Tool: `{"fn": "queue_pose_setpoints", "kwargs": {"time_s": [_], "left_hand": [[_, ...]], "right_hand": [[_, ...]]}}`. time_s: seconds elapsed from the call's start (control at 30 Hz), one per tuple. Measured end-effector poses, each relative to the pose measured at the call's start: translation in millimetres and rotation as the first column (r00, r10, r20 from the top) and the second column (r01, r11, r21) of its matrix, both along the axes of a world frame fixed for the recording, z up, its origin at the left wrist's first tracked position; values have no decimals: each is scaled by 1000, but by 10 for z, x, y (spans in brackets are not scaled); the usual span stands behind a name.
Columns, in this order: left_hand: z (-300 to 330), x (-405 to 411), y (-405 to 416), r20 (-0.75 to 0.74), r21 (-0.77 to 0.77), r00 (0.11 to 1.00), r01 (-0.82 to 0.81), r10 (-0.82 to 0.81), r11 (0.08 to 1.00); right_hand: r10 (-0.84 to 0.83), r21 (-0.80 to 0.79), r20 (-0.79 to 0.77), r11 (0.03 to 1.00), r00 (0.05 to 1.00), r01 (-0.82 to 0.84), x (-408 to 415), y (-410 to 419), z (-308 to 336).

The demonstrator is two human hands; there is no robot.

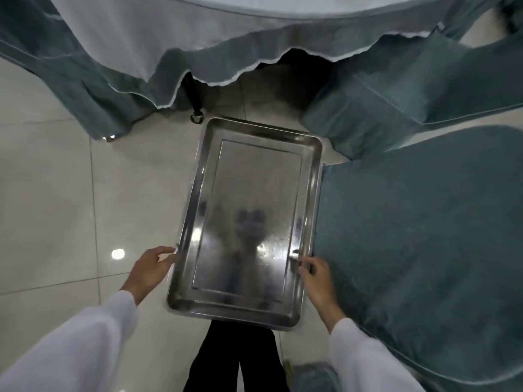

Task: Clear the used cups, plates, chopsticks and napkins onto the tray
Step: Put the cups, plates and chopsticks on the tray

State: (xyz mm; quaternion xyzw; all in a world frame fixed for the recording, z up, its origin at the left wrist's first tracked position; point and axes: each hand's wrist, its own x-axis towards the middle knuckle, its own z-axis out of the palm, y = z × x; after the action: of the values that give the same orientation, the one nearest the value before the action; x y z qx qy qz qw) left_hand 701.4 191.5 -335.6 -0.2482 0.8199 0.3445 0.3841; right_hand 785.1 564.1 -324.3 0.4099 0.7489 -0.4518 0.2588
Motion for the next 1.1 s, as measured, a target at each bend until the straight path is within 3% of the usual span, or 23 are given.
{"fn": "queue_pose_setpoints", "kwargs": {"time_s": [0.27,0.43,0.57,0.73,1.1], "left_hand": [[-506,-313,325,-86,71,996,-5,11,997],[-705,-407,433,-175,112,978,-91,109,990],[-717,-490,517,-132,195,962,-213,241,957],[-587,-651,435,27,247,912,-404,410,881],[181,-597,224,-77,272,892,-410,445,870]], "right_hand": [[5,13,24,1000,1000,-5,-207,71,-538],[-103,19,-66,994,992,105,-302,70,-667],[-193,-40,-125,981,973,190,-251,138,-667],[-302,-138,-94,948,949,288,-350,176,-610],[-255,-130,-159,963,954,236,-552,-141,-33]]}}
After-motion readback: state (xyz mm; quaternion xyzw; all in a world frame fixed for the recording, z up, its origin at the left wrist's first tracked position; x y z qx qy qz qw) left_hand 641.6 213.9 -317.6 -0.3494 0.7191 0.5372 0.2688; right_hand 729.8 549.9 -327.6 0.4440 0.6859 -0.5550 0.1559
